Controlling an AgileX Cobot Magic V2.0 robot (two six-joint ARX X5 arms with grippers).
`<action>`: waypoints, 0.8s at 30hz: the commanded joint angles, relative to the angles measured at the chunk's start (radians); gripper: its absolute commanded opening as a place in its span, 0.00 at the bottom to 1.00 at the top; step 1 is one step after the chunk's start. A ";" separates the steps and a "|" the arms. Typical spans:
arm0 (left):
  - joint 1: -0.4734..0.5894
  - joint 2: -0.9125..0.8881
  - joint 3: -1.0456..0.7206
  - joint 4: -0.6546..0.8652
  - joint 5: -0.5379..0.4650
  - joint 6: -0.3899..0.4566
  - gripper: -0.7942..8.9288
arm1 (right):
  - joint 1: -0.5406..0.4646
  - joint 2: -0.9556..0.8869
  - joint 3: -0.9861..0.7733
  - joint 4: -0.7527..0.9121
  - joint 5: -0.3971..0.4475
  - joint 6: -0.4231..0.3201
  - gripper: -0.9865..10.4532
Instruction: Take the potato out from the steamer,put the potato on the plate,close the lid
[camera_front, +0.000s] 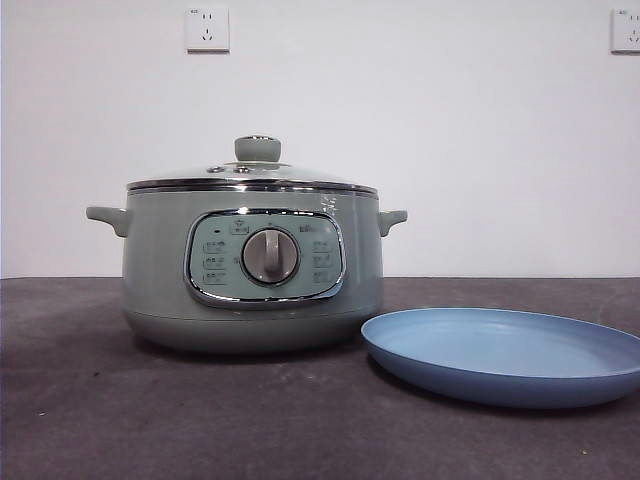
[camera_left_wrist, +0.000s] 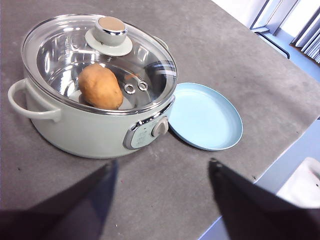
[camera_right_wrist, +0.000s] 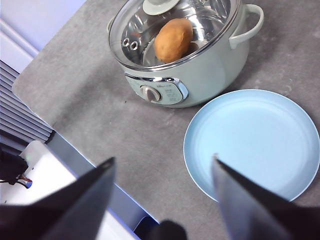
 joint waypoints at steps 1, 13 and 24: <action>-0.004 -0.001 0.001 0.019 0.002 0.015 0.79 | 0.003 0.000 0.003 0.003 -0.002 -0.003 0.69; -0.085 0.152 0.054 0.154 -0.056 -0.026 0.79 | 0.003 0.003 0.003 0.004 -0.001 -0.003 0.69; -0.276 0.564 0.300 0.321 -0.274 -0.001 0.79 | 0.003 0.003 0.003 0.011 -0.001 -0.003 0.69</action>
